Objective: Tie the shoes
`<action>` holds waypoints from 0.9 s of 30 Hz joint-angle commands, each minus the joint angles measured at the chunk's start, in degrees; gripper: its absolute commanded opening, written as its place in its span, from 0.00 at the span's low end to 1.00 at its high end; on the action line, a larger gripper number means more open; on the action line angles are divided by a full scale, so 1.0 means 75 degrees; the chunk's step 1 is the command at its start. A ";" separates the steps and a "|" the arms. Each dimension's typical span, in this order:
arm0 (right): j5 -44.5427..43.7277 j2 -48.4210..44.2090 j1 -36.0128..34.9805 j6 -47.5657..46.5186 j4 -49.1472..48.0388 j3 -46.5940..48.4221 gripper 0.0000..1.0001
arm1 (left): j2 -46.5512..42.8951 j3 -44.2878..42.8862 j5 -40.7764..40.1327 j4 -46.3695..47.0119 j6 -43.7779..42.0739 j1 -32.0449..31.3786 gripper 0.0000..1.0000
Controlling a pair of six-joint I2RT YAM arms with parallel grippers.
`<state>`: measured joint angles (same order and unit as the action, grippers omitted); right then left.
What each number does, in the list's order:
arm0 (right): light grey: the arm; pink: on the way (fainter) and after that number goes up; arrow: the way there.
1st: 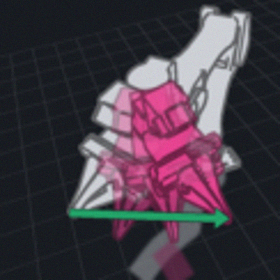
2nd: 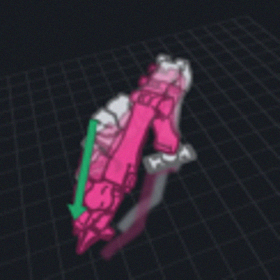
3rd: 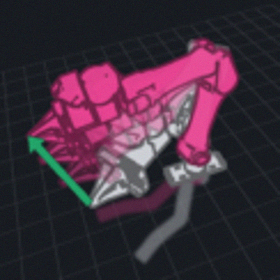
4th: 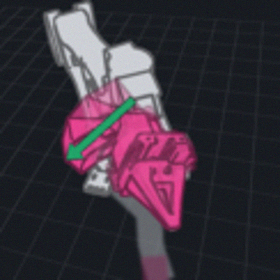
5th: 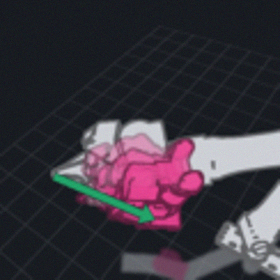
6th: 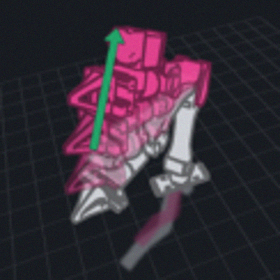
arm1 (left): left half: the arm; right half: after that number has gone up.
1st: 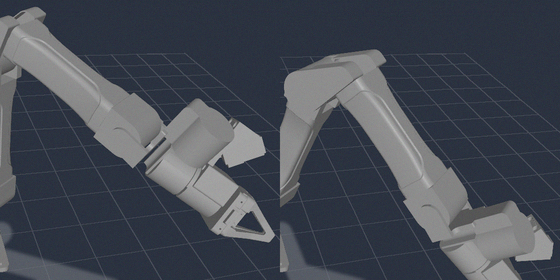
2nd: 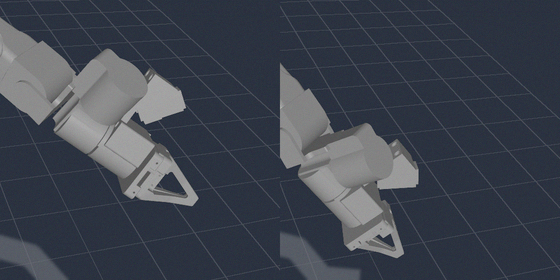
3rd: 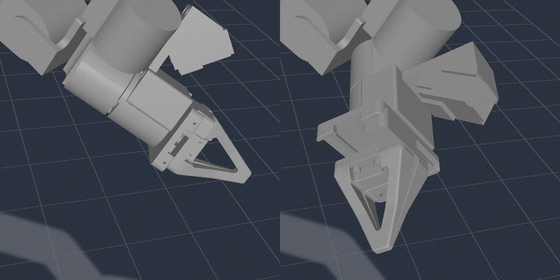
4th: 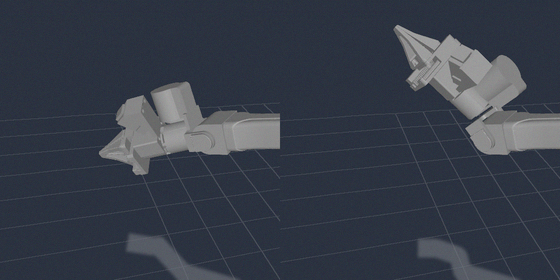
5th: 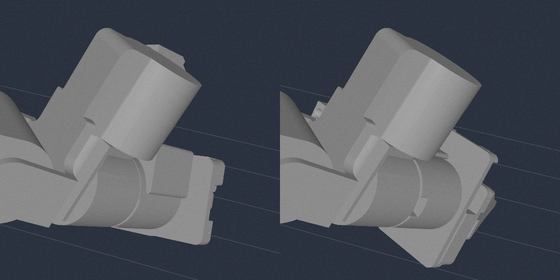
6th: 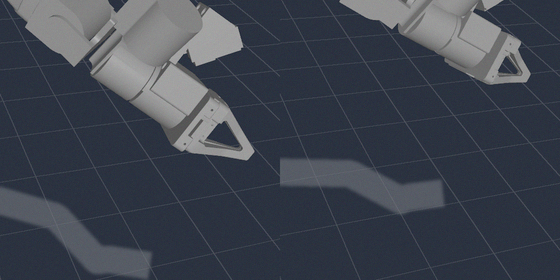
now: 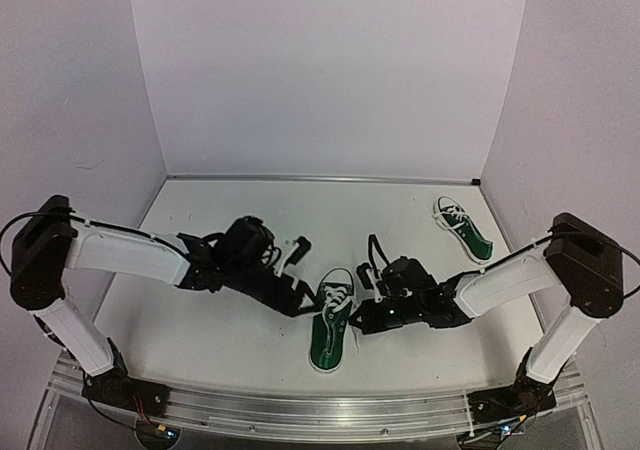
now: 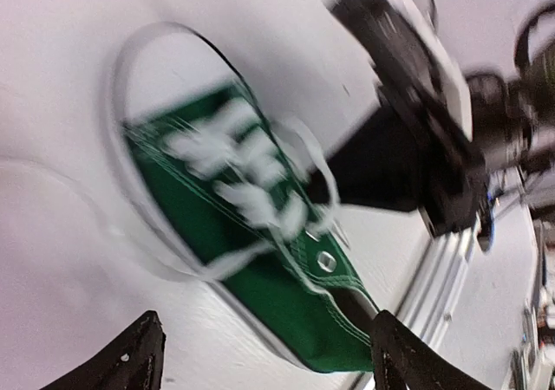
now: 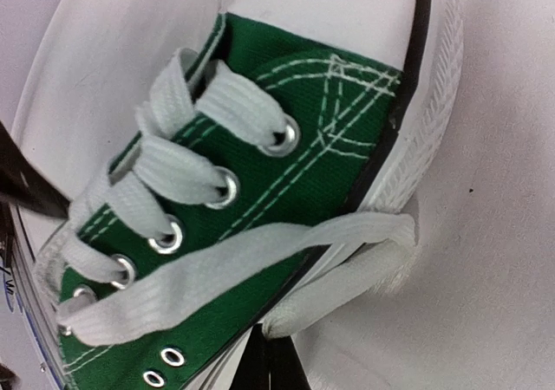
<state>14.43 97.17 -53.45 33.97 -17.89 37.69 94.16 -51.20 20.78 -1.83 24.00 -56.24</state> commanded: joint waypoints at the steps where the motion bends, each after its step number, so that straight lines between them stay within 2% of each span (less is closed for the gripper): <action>1: -0.0467 -0.0567 -0.0052 0.0094 0.0322 0.0143 0.00 | -0.0983 -0.0873 -0.2362 -0.1320 -0.0010 0.0701 0.81; 4: -0.0747 -0.0706 -0.0056 0.0122 0.0560 0.0154 0.00 | -0.0542 -0.1705 -0.3680 -0.2344 0.0176 0.0761 0.83; 9: -0.1180 -0.0941 -0.0057 0.0185 0.0953 0.0151 0.00 | 0.0426 -0.2575 -0.4767 -0.3233 0.0939 0.0883 0.72; 17: -0.1485 -0.1418 -0.0051 0.0252 0.1274 0.0022 0.00 | 0.1850 -0.3613 -0.5471 -0.3930 0.1923 0.0936 0.61; 27: -0.1555 -0.1724 -0.0057 0.0238 0.1419 -0.0130 0.00 | 0.3160 -0.4305 -0.5261 -0.3988 0.2271 0.1200 0.56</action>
<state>4.47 86.92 -53.47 35.24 -8.41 37.65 115.04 -79.67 -18.04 -29.80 39.03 -48.71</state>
